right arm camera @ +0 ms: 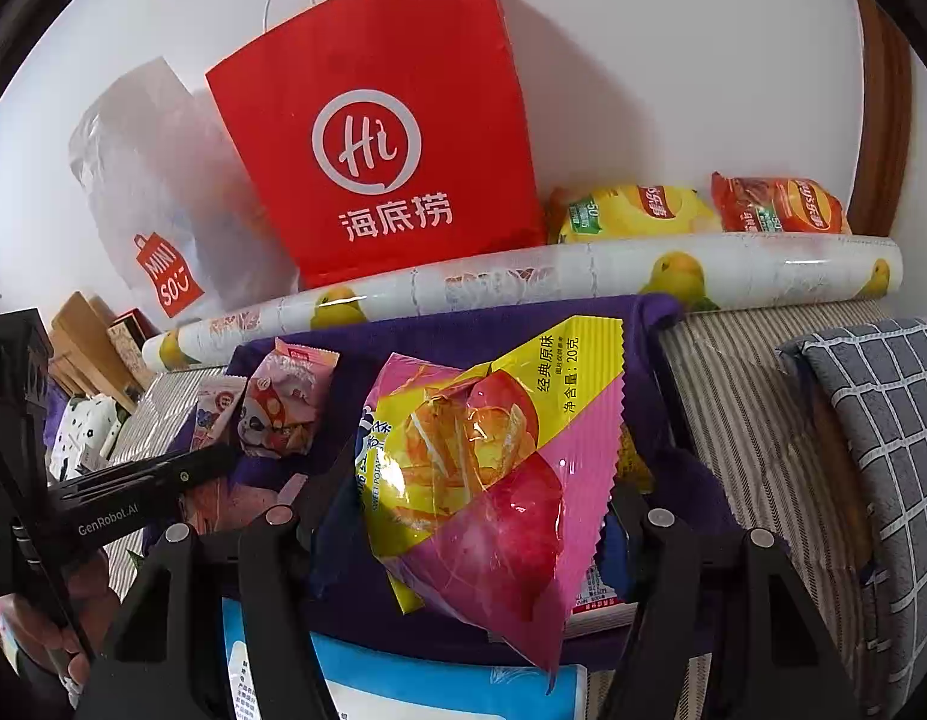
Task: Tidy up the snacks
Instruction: 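Carry the chip bag and white stick snack over the purple towel, then open both grippers to drop the two snacks onto the towel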
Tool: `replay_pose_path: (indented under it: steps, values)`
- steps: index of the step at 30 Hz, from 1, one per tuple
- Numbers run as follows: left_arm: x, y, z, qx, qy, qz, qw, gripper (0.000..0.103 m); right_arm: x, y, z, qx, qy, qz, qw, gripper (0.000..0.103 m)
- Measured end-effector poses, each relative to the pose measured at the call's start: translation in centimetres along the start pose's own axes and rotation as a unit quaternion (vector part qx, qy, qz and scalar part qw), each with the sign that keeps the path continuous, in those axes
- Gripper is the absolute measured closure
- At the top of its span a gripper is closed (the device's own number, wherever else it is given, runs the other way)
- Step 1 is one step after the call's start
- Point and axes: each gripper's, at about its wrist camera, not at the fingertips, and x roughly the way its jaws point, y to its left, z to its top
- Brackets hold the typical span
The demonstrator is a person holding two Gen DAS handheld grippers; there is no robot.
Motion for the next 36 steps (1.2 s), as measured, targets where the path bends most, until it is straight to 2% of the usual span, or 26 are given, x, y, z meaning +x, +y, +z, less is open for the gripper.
replay_pose_path:
  steps: [3,7,15,22,25,27,36]
  values:
    - [-0.2,0.5,0.1,-0.018,-0.010,-0.010,0.9997,0.081,0.2,-0.1,0.0,0.002,0.009,0.001,1.000,0.038]
    - [-0.1,0.8,0.2,-0.021,-0.021,0.012,0.9995,0.081,1.0,0.0,-0.2,-0.002,0.036,0.001,0.999,0.037]
    - [0.6,1.7,0.2,-0.043,-0.012,0.011,0.9990,0.081,1.6,0.5,-0.5,-0.020,0.063,-0.010,0.998,0.035]
    - [0.0,2.1,0.1,-0.056,-0.020,0.009,0.9982,0.081,0.2,0.8,-0.3,-0.028,0.021,-0.023,0.999,0.021]
    - [-0.3,2.0,0.2,-0.056,-0.016,0.005,0.9983,0.071,-0.8,0.4,0.0,-0.016,-0.002,-0.015,1.000,0.020]
    - [-0.6,1.9,0.3,-0.060,-0.020,0.006,0.9980,0.053,-1.1,0.1,0.2,-0.008,-0.010,-0.011,1.000,0.020]
    - [-1.2,0.6,0.4,-0.042,-0.027,0.011,0.9987,0.048,-1.4,-0.8,0.6,-0.001,-0.031,-0.015,0.999,0.020]
